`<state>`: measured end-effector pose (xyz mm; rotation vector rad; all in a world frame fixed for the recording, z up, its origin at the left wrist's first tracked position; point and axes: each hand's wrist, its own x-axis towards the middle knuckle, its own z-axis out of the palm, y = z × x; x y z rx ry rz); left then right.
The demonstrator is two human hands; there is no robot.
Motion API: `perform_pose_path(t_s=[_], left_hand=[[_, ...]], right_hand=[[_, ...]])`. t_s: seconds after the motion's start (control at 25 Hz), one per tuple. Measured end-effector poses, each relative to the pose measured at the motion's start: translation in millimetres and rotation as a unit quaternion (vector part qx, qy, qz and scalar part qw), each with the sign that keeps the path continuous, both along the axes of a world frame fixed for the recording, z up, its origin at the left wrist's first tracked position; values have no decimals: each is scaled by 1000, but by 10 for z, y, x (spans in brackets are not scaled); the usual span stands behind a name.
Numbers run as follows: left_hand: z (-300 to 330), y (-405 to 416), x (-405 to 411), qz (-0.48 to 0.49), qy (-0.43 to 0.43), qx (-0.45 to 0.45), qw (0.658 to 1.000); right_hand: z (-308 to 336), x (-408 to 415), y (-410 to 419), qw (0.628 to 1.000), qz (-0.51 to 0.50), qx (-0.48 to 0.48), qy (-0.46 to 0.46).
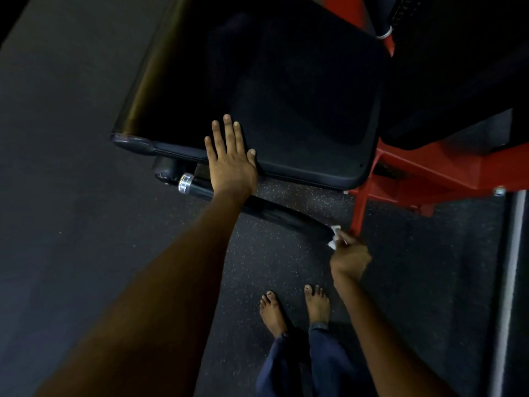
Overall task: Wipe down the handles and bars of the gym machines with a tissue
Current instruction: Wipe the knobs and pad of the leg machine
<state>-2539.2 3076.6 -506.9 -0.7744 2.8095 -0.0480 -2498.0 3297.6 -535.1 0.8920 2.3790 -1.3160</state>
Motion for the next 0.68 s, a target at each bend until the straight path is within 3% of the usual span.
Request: perform_pose_path(t_s=[0.08, 0.16, 0.24, 0.32, 0.44, 0.52, 0.6, 0.68], left_hand=[[-13, -10, -7, 2, 4, 1, 1000], [-11, -6, -18, 4, 3, 2, 1000], [2, -4, -9, 1, -5, 5, 1000], [6, -20, -11, -5, -9, 0, 1000], [-1, 3, -7, -4, 0, 1, 1000], [-32, -19, -14, -3, 5, -1, 1000], [-36, -35, -7, -2, 1, -10, 1000], [-17, -3, -6, 0, -6, -5, 1000]], right_hand=[[164, -7, -300, 996, 79, -32, 33], [412, 141, -564, 960, 246, -63, 113], [443, 252, -550, 928, 328, -42, 172], [238, 141, -333, 956, 248, 7, 157], [12, -92, -68, 998, 45, 38, -12], [78, -142, -175, 992, 106, 64, -35], [360, -33, -446, 962, 265, 28, 51], [467, 175, -536, 933, 337, -9, 124]])
